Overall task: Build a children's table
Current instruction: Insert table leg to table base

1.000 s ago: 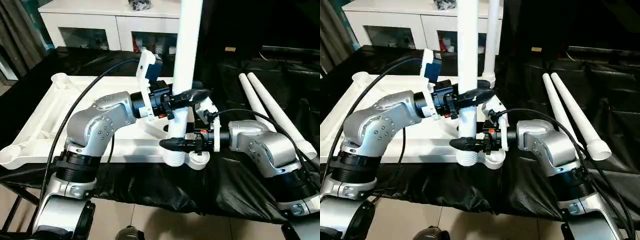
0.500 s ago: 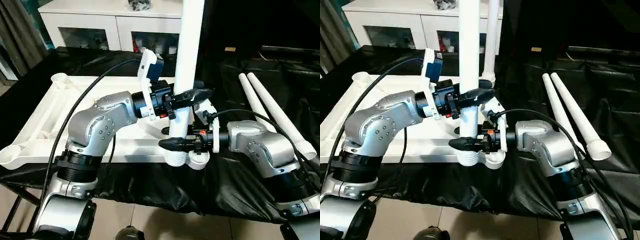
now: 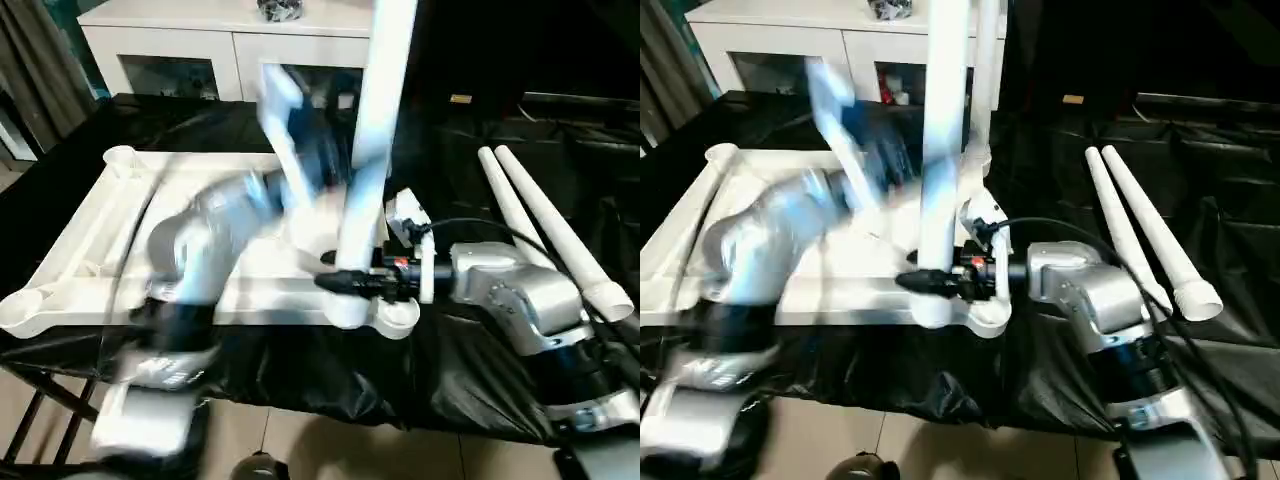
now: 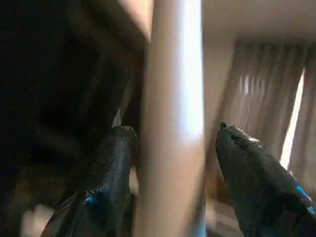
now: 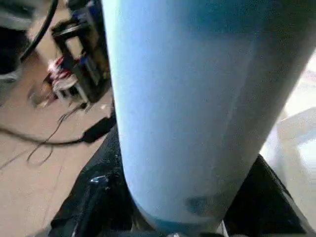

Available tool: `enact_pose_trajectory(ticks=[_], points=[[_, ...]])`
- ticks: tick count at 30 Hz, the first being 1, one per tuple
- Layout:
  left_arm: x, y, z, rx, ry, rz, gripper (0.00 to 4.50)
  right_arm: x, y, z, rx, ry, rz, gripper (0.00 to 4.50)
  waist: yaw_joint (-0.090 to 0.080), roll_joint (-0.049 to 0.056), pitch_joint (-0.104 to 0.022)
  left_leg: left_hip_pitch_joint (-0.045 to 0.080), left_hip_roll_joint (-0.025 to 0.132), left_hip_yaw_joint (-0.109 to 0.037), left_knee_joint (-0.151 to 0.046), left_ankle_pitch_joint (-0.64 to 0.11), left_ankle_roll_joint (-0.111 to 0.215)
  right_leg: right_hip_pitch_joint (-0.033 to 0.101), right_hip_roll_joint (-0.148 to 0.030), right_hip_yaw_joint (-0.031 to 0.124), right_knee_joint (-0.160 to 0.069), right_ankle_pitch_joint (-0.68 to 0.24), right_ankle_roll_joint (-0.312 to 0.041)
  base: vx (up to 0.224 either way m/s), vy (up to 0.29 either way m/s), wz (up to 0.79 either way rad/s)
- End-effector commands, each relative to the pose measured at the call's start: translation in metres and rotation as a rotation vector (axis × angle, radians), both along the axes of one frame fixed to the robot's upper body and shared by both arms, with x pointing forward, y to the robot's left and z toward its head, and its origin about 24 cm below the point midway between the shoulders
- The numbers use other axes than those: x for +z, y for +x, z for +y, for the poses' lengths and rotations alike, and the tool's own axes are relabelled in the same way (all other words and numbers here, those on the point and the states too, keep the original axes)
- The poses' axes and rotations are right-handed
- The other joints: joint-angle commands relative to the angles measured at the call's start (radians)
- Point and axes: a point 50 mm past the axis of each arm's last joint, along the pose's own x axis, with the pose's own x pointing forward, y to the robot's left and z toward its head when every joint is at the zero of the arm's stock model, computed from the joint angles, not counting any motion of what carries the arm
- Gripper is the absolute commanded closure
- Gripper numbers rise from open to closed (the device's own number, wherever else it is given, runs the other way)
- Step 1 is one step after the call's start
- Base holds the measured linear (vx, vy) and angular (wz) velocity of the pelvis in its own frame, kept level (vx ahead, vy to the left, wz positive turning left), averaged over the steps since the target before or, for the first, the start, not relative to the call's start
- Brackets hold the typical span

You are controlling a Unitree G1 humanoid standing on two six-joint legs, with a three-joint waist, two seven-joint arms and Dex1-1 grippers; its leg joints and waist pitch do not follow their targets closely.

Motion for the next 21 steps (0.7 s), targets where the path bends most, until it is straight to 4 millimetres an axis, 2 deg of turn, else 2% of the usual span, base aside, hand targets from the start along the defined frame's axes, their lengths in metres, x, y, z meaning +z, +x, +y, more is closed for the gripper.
enact_pose_trajectory(ticks=[1, 2, 4, 5, 6, 7, 8, 9, 10, 11, 12, 13, 14, 15, 17, 18, 20, 21], points=[[0.014, 0.01, 0.024, 0.083, -0.191, 0.045, 1.6, 0.009, 0.004, -0.008, -0.094, 0.043, -0.06, 2.6, -0.002, 0.0, -0.08, 0.026, 0.051, -0.032, -0.063, -0.175, 0.006, 0.05, -0.061, 0.04, -0.061, -0.121, -0.229, 0.0, 0.0, 0.0], [0.015, 0.011, 0.027, 0.091, -0.21, 0.052, 1.6, 0.009, 0.005, -0.009, -0.105, 0.047, -0.063, 2.6, -0.004, -0.006, -0.08, 0.026, 0.049, -0.031, -0.063, -0.181, 0.008, 0.052, -0.06, 0.04, -0.064, -0.124, -0.228, 0.0, 0.0, 0.0], [0.015, 0.014, 0.032, 0.11, -0.24, 0.062, 1.6, 0.01, 0.006, -0.011, -0.137, 0.054, -0.074, 2.6, -0.004, -0.007, -0.08, 0.025, 0.048, -0.032, -0.063, -0.172, 0.014, 0.054, -0.059, 0.039, -0.065, -0.134, -0.216, 0.0, 0.0, 0.0], [0.01, 0.016, 0.04, 0.133, -0.23, 0.067, 1.6, 0.013, 0.008, -0.018, -0.205, 0.068, -0.102, 2.6, -0.004, -0.003, -0.08, 0.025, 0.048, -0.032, -0.063, -0.17, 0.016, 0.054, -0.058, 0.038, -0.065, -0.139, -0.213, 0.0, 0.0, 0.0], [0.01, 0.016, 0.04, 0.133, -0.23, 0.067, 1.6, 0.013, 0.008, -0.018, -0.205, 0.068, -0.102, 2.6, -0.004, -0.002, -0.081, 0.028, 0.05, -0.032, -0.063, -0.166, 0.015, 0.049, -0.058, 0.039, -0.066, -0.146, -0.203, 0.0, 0.0, 0.0], [-0.003, 0.015, 0.039, 0.146, -0.119, 0.054, 1.6, 0.014, 0.01, -0.025, -0.275, 0.073, -0.127, 2.6, -0.004, -0.008, -0.081, 0.03, 0.051, -0.031, -0.065, -0.163, 0.016, 0.049, -0.057, 0.039, -0.067, -0.15, -0.2, 0.0, 0.0, 0.0], [-0.003, 0.015, 0.039, 0.146, -0.119, 0.054, 1.6, 0.014, 0.01, -0.025, -0.275, 0.073, -0.127, 2.6, -0.004, -0.003, -0.08, 0.029, 0.054, -0.034, -0.068, -0.166, 0.014, 0.048, -0.057, 0.039, -0.066, -0.163, -0.19, 0.0, 0.0, 0.0], [-0.013, 0.013, 0.036, 0.146, -0.022, 0.04, 1.6, 0.015, 0.01, -0.03, -0.316, 0.07, -0.137, 2.6, -0.005, -0.003, -0.08, 0.03, 0.054, -0.033, -0.068, -0.169, 0.012, 0.047, -0.056, 0.04, -0.068, -0.167, -0.185, 0.0, 0.0, 0.0], [-0.033, 0.007, 0.031, 0.135, 0.165, 0.003, 1.6, 0.015, 0.011, -0.036, -0.382, 0.051, -0.157, 2.6, -0.002, 0.0, -0.08, 0.032, 0.058, -0.038, -0.073, -0.17, 0.009, 0.045, -0.059, 0.041, -0.07, -0.183, -0.167, 0.0, 0.0, 0.0], [-0.05, 0.004, 0.027, 0.142, 0.326, -0.031, 1.6, 0.015, 0.012, -0.04, -0.423, 0.031, -0.166, 2.6, -0.004, 0.007, -0.081, 0.035, 0.057, -0.036, -0.073, -0.175, -0.002, 0.04, -0.057, 0.042, -0.067, -0.189, -0.155, 0.0, 0.0, 0.0], [-0.067, 0.001, 0.025, 0.134, 0.458, -0.054, 1.6, 0.013, 0.012, -0.044, -0.46, 0.006, -0.167, 2.6, -0.004, 0.006, -0.08, 0.036, 0.059, -0.037, -0.076, -0.181, -0.005, 0.038, -0.056, 0.043, -0.072, -0.192, -0.144, 0.0, 0.0, 0.0], [-0.076, -0.001, 0.024, 0.126, 0.528, -0.066, 1.6, 0.012, 0.012, -0.046, -0.48, -0.009, -0.166, 2.6, -0.007, 0.008, -0.08, 0.036, 0.058, -0.036, -0.078, -0.187, -0.018, 0.039, -0.054, 0.044, -0.069, -0.188, -0.129, 0.0, 0.0, 0.0], [-0.088, -0.005, 0.023, 0.097, 0.593, -0.067, 1.6, 0.009, 0.012, -0.049, -0.509, -0.046, -0.177, 2.6, -0.006, 0.019, -0.081, 0.038, 0.057, -0.036, -0.079, -0.196, -0.036, 0.038, -0.055, 0.043, -0.067, -0.178, -0.134, 0.0, 0.0, 0.0], [-0.09, -0.006, 0.023, 0.089, 0.608, -0.067, 1.6, 0.009, 0.012, -0.05, -0.516, -0.055, -0.179, 2.6, -0.007, 0.015, -0.08, 0.038, 0.058, -0.037, -0.08, -0.202, -0.044, 0.038, -0.056, 0.043, -0.07, -0.177, -0.135, 0.0, 0.0, 0.0], [-0.105, -0.012, 0.022, 0.033, 0.676, -0.048, 1.6, 0.004, 0.012, -0.055, -0.555, -0.095, -0.181, 2.6, -0.009, 0.014, -0.079, 0.037, 0.055, -0.034, -0.081, -0.225, -0.061, 0.039, -0.056, 0.044, -0.067, -0.166, -0.152, 0.0, 0.0, 0.0], [-0.114, -0.015, 0.023, -0.006, 0.719, -0.044, 1.6, 0.001, 0.012, -0.058, -0.583, -0.1, -0.172, 2.6, -0.009, 0.018, -0.078, 0.036, 0.054, -0.034, -0.082, -0.236, -0.063, 0.041, -0.058, 0.044, -0.066, -0.166, -0.161, 0.0, 0.0, 0.0], [-0.12, -0.018, 0.023, -0.035, 0.75, -0.046, 1.6, 0.0, 0.012, -0.06, -0.606, -0.096, -0.159, 2.6, -0.013, 0.014, -0.077, 0.037, 0.053, -0.034, -0.082, -0.257, -0.056, 0.041, -0.06, 0.045, -0.069, -0.189, -0.168, 0.0, 0.0, 0.0], [-0.129, -0.022, 0.024, -0.066, 0.807, -0.047, 1.6, 0.0, 0.011, -0.062, -0.63, -0.083, -0.144, 2.6, -0.014, 0.013, -0.075, 0.035, 0.053, -0.034, -0.083, -0.256, -0.052, 0.042, -0.061, 0.045, -0.071, -0.198, -0.167, 0.0, 0.0, 0.0]])
